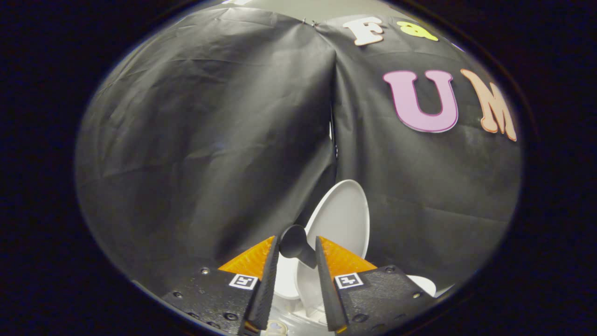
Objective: Open the toilet lid.
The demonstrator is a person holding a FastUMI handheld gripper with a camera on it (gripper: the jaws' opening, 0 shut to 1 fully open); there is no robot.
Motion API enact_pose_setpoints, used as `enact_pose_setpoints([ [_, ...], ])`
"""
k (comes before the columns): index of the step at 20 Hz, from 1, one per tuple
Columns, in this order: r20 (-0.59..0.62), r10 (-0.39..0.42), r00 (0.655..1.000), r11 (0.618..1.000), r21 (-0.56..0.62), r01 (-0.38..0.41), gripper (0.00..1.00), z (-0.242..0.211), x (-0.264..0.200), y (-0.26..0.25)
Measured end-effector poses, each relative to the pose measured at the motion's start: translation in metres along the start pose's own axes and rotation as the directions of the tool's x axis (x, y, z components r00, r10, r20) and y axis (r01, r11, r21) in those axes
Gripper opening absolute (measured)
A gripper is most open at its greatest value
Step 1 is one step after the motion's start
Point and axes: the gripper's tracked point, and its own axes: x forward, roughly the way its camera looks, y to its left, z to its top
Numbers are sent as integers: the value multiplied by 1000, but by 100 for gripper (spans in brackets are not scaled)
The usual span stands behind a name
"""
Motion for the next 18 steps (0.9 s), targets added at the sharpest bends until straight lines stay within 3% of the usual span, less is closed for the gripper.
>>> enact_pose_setpoints([
  [2,65,-72,995,997,-26,74,48,9,-13,-16],
  [7,121,-96,988,995,49,91,52,12,-51,-28],
  [9,127,-146,981,988,63,139,54,6,-72,-46],
  [15,167,-360,918,932,108,346,70,-19,-157,-123],
  [18,214,-417,883,909,72,411,79,-32,-203,-155],
])
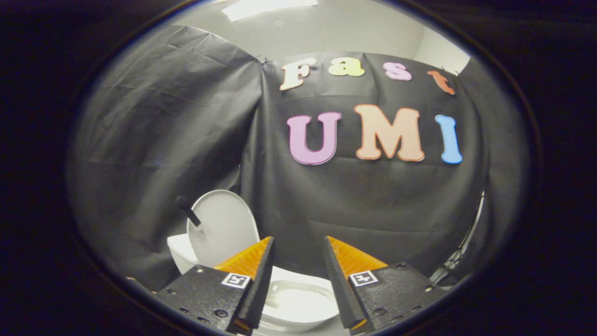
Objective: Open the toilet lid.
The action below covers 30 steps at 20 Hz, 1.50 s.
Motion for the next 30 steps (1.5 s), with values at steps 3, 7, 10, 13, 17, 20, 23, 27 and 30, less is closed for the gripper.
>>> enact_pose_setpoints([
  [3,-7,-22,1000,999,-30,22,88,-26,-30,-29],
  [7,28,-37,999,999,-34,38,96,-50,-59,-55],
  [10,11,-32,999,999,-9,32,96,-78,-71,-61],
  [13,-101,5,995,1000,11,-4,96,-118,-88,-56],
  [17,-189,25,982,999,32,-19,97,-155,-109,-59],
  [20,-247,34,969,999,47,-23,97,-186,-124,-57],
  [23,-297,46,954,998,44,-34,97,-212,-139,-54],
  [27,-343,51,938,999,30,-43,97,-237,-150,-53],
  [30,-379,63,923,997,56,-45,97,-247,-154,-49],
])
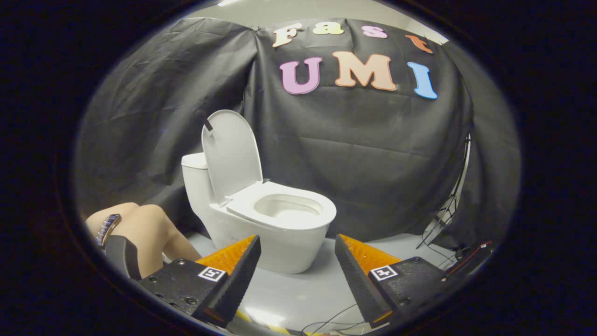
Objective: Open the toilet lid.
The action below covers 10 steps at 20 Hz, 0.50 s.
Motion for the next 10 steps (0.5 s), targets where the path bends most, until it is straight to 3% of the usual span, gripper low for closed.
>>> enact_pose_setpoints([
  [5,27,-29,999,1000,8,29,97,5,-2,-7],
  [10,123,-27,992,996,-84,37,97,24,-8,0],
])
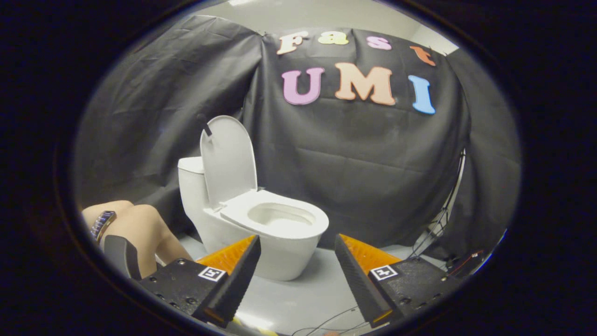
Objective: Open the toilet lid.
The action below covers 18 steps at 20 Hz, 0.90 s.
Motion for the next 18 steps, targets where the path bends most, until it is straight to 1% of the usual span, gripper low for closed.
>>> enact_pose_setpoints([
  [3,31,14,999,998,-56,-12,97,5,-1,7],
  [6,43,11,999,998,-55,-9,97,7,-1,5],
  [13,-30,-46,999,998,42,47,97,-12,2,-10],
  [16,-43,-76,996,995,63,79,97,-15,2,-17],
  [18,-58,-79,995,993,84,83,97,-20,2,-17],
])
